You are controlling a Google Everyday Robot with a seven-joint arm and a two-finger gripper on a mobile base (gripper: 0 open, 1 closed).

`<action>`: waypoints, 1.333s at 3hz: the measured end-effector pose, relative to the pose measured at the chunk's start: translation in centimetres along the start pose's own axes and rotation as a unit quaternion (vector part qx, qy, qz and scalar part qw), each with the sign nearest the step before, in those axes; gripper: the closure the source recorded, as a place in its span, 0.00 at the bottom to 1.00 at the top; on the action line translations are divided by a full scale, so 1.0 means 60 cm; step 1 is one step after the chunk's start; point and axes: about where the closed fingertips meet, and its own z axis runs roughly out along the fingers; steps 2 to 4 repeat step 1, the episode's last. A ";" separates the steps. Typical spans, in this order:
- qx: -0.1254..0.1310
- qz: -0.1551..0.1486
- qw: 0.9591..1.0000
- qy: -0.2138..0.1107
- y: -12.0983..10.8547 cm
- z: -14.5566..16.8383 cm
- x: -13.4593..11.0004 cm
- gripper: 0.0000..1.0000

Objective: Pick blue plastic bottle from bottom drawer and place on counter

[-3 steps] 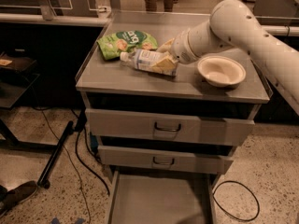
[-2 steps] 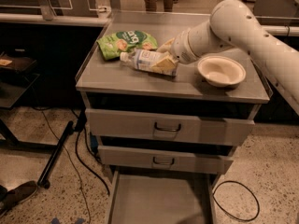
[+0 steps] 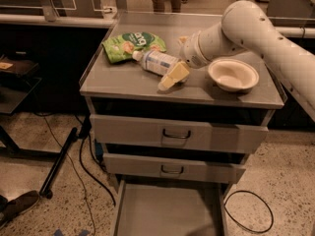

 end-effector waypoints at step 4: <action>0.000 0.000 1.000 0.000 0.000 0.000 0.000 0.00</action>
Offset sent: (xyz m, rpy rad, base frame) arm 0.0000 0.0000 0.0000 0.0000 0.0000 0.0000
